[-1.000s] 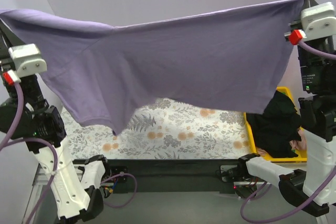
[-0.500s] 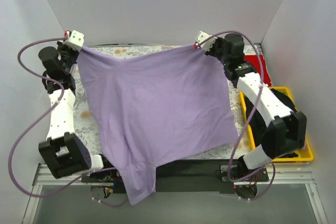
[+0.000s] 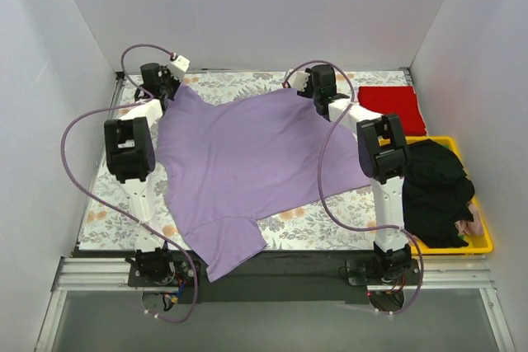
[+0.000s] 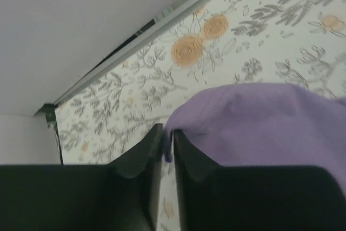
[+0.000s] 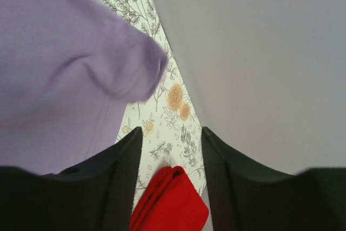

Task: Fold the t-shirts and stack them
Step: Flatten the tshirt out

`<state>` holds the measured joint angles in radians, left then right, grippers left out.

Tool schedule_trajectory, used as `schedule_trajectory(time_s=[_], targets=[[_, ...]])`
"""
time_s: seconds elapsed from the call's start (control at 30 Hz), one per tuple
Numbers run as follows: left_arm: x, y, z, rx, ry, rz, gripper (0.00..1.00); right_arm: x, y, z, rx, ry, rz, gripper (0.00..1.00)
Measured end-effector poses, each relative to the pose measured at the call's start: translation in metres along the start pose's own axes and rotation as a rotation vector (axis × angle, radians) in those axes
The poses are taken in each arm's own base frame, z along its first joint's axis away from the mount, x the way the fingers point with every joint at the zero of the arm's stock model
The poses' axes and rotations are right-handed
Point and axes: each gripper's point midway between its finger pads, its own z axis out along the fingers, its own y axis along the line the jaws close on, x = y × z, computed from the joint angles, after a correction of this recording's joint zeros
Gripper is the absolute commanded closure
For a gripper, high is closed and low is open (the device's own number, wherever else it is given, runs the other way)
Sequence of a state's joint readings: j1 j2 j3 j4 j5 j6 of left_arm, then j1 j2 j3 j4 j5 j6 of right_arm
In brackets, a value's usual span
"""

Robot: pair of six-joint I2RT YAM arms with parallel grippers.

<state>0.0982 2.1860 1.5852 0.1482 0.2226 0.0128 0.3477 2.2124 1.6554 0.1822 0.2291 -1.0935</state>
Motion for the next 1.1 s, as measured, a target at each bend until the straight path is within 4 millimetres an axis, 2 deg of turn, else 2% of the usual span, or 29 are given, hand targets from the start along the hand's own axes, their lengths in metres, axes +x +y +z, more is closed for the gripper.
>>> schedule_trajectory(time_s=[0.03, 0.07, 0.1, 0.17, 0.2, 0.27, 0.3, 0.4, 0.43, 0.47, 0.57, 0.63, 0.8, 0.87, 0.97, 1.1], targets=[[0.003, 0.003, 0.018, -0.024, 0.015, -0.027, 0.68, 0.004, 0.003, 0.008, 0.004, 0.021, -0.004, 0.42], [0.000, 0.001, 0.026, -0.031, 0.016, -0.028, 0.68, 0.009, 0.006, 0.012, 0.003, 0.041, -0.008, 0.42], [0.001, 0.003, 0.034, -0.045, 0.033, -0.050, 0.56, 0.013, 0.008, 0.012, -0.001, 0.056, -0.007, 0.41], [-0.001, 0.016, 0.045, -0.098, 0.056, -0.085, 0.55, 0.019, 0.006, 0.009, -0.004, 0.080, 0.002, 0.41], [-0.001, 0.023, 0.044, -0.122, 0.068, -0.111, 0.45, 0.021, 0.003, 0.005, -0.004, 0.087, 0.011, 0.41], [-0.002, 0.039, 0.029, -0.166, 0.095, -0.181, 0.45, 0.021, -0.013, -0.016, 0.003, 0.089, 0.048, 0.41], [0.002, 0.038, 0.020, -0.158, 0.119, -0.208, 0.45, 0.022, -0.017, -0.027, -0.004, 0.091, 0.061, 0.41], [0.009, 0.023, -0.027, -0.080, 0.214, -0.309, 0.45, 0.022, -0.025, -0.067, -0.055, 0.097, 0.104, 0.40], [0.008, 0.019, -0.041, -0.052, 0.235, -0.337, 0.45, 0.020, -0.029, -0.078, -0.073, 0.087, 0.123, 0.15], [0.004, 0.012, -0.058, -0.011, 0.254, -0.368, 0.45, 0.018, -0.031, -0.089, -0.095, 0.078, 0.146, 0.02], [-0.005, -0.019, -0.108, 0.114, 0.305, -0.448, 0.45, 0.015, -0.020, -0.113, -0.201, 0.073, 0.184, 0.02], [-0.001, -0.052, -0.144, 0.211, 0.356, -0.495, 0.45, 0.019, -0.002, -0.123, -0.291, 0.087, 0.208, 0.02], [0.041, -0.138, -0.223, 0.431, 0.564, -0.595, 0.45, 0.037, 0.059, -0.152, -0.537, 0.156, 0.241, 0.03], [0.059, -0.164, -0.250, 0.499, 0.660, -0.623, 0.45, 0.048, 0.084, -0.168, -0.633, 0.195, 0.249, 0.04], [0.080, -0.186, -0.277, 0.553, 0.765, -0.636, 0.45, 0.060, 0.112, -0.188, -0.737, 0.240, 0.257, 0.06], [0.100, -0.193, -0.292, 0.542, 0.853, -0.618, 0.46, 0.068, 0.134, -0.202, -0.816, 0.274, 0.265, 0.08]])
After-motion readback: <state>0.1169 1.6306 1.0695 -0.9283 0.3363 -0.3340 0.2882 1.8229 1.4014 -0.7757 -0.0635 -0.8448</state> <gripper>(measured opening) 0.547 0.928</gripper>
